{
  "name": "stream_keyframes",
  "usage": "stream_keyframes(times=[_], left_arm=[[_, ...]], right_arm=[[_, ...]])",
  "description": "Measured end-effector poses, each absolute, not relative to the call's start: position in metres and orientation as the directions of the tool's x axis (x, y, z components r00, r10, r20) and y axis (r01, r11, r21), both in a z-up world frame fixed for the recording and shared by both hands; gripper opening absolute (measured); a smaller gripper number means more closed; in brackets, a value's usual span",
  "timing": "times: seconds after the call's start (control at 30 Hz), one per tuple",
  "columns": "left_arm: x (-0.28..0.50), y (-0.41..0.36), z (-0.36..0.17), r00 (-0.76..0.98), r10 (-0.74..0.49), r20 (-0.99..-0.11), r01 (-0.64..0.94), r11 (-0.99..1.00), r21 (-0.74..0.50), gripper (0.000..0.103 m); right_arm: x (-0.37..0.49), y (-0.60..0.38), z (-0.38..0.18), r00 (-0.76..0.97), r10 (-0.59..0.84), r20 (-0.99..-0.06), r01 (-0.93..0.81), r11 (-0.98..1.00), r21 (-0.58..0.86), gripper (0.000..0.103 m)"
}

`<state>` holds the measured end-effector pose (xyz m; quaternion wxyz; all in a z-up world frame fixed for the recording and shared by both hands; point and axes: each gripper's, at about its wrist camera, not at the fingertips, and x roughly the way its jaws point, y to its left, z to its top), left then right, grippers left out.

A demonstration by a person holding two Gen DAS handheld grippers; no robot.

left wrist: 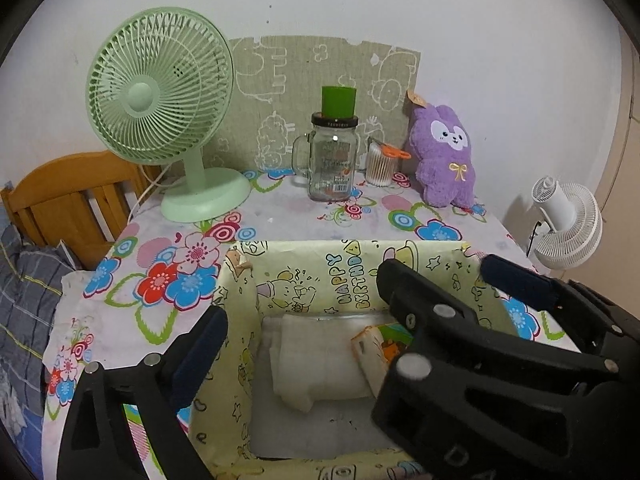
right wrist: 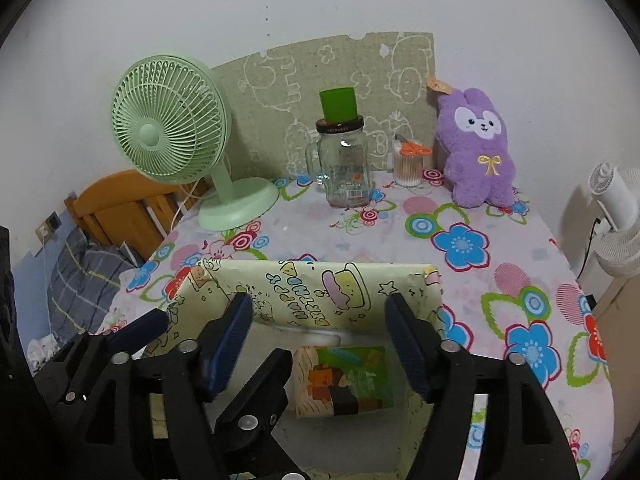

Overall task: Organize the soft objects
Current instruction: 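Lower the towel and packet into the fabric box and open both grippers, then withdraw both grippers from the box toward the remaining items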

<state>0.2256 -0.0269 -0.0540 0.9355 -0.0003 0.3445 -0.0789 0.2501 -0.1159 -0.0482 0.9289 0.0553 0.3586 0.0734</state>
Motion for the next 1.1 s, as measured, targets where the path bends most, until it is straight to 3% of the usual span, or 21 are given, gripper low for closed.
stream_keyframes(times=[0.13,0.3,0.57,0.77,1.1], left_arm=[[0.214,-0.026,-0.044,0.774,-0.138,-0.618,0.141,0.989,-0.045,0.103],[0.200,-0.027,-0.035,0.788,-0.151,-0.597,0.152,0.987,-0.050,0.103],[0.174,-0.030,-0.023,0.805,-0.161,-0.571,0.158,0.986,-0.055,0.103],[0.156,-0.032,-0.017,0.818,-0.165,-0.551,0.158,0.986,-0.060,0.103],[0.123,-0.033,-0.008,0.830,-0.162,-0.534,0.154,0.986,-0.061,0.103]], right_arm=[[0.238,-0.117,-0.038,0.756,0.163,-0.634,-0.089,0.985,0.148,0.094],[0.221,-0.119,-0.025,0.772,0.149,-0.618,-0.076,0.987,0.143,0.101],[0.194,-0.123,-0.011,0.788,0.142,-0.599,-0.074,0.988,0.137,0.101],[0.171,-0.120,0.001,0.807,0.050,-0.588,-0.023,0.998,0.053,0.101],[0.139,-0.125,0.013,0.824,0.075,-0.561,-0.037,0.996,0.080,0.101]])
